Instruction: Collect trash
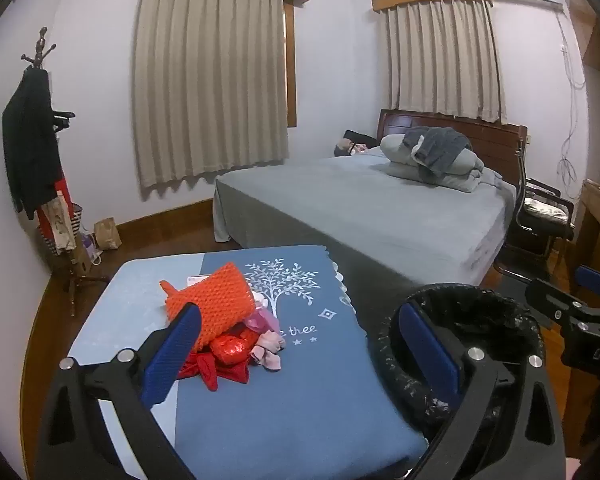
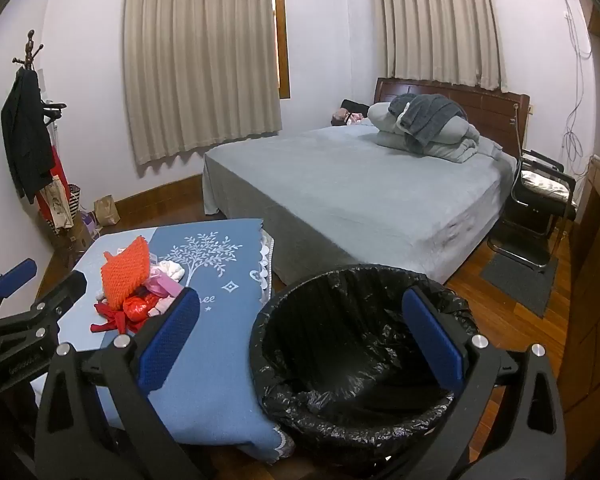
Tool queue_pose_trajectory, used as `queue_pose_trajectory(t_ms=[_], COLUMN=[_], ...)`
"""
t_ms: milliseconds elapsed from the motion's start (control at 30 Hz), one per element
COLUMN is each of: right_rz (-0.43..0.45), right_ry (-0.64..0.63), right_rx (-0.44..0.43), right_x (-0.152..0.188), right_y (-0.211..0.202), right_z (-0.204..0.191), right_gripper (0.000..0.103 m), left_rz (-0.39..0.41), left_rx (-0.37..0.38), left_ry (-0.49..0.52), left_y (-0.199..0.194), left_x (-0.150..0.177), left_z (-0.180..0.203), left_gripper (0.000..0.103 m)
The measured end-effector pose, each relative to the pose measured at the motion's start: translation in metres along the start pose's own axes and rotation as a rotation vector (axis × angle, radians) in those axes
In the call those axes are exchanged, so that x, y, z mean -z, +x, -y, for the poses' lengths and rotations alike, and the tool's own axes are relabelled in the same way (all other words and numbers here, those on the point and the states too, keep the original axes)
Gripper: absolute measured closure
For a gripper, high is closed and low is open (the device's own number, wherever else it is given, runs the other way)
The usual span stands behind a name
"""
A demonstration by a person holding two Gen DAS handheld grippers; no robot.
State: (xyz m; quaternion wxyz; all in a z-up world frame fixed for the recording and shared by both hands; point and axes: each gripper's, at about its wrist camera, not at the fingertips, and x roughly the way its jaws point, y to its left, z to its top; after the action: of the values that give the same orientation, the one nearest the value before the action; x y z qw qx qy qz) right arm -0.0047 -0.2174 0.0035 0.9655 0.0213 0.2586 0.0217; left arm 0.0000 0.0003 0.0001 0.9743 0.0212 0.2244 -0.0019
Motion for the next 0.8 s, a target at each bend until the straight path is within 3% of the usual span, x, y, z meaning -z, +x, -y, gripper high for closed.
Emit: queue_pose_trajectory(t_ms=[800], right_rz=[0.003], right_ry=[0.001], right_rx=[0.001], right_x=[0.001], right_y=[0.001], right_z=[-0.001], right_gripper=[0.005], left_rz=[-0.007], left_rx=[0.008], left_ry=[-0.02], left_y=[-0.001], left_x=[-0.003], left_z=[-0.008], left_gripper=[0.006])
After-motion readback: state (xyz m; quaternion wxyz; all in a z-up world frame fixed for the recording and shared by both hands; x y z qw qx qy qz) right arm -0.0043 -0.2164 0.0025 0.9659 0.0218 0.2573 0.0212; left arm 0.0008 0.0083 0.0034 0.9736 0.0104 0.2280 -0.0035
